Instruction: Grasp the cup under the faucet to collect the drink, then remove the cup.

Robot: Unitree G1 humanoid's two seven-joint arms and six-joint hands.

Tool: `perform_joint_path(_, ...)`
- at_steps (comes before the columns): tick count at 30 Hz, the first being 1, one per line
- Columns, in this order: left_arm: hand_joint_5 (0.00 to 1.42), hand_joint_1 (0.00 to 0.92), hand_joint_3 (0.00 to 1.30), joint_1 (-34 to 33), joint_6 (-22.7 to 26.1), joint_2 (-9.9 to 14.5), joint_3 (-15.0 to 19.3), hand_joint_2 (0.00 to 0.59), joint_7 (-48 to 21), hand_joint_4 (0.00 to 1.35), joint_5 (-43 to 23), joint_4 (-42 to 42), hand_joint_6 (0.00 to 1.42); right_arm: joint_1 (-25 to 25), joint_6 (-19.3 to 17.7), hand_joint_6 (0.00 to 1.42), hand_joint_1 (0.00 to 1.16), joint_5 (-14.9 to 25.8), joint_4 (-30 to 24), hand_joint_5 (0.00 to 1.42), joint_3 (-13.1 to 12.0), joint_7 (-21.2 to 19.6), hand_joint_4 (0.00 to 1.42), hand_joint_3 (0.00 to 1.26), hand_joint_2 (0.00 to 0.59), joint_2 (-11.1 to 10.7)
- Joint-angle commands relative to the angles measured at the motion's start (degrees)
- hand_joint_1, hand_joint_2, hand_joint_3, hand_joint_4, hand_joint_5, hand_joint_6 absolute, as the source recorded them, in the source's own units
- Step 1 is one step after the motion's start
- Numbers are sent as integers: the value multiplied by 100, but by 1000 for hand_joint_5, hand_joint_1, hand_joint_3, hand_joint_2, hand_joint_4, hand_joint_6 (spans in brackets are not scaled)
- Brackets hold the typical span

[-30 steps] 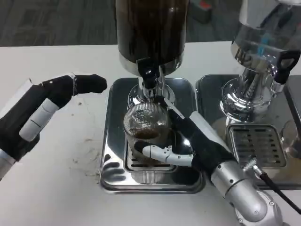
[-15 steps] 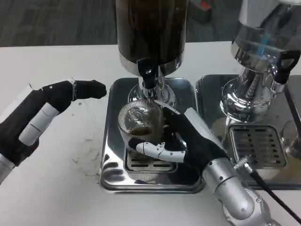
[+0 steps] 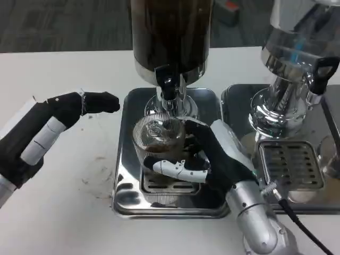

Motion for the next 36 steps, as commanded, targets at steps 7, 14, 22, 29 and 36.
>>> perform_joint_path(7, 307, 0, 450, 85, 26, 79, 20, 108, 83, 386, 21, -14, 207, 227, -202, 590, 653, -179, 67, 608, 150, -551, 525, 491, 217, 91)
perform_joint_path(14, 318, 0, 450, 76, 18, 88, 19, 107, 88, 396, 32, -1, 218, 327, -311, 699, 666, -272, 49, 677, 185, -877, 581, 533, 223, 125)
perform_joint_path(22, 322, 0, 445, 53, 16, 86, 9, 107, 81, 396, 40, 26, 223, 435, -471, 759, 667, -346, 20, 728, 195, -1210, 610, 561, 223, 113)
perform_joint_path(29, 322, 0, 442, 19, 10, 78, 3, 107, 73, 396, 42, 80, 226, 492, -537, 800, 690, -438, -57, 748, 165, -1406, 627, 570, 218, 78)
perform_joint_path(36, 322, 0, 442, -32, -9, 65, -14, 107, 61, 396, 49, 164, 226, 579, -540, 818, 685, -531, -259, 758, 90, -1435, 629, 571, 214, -9)
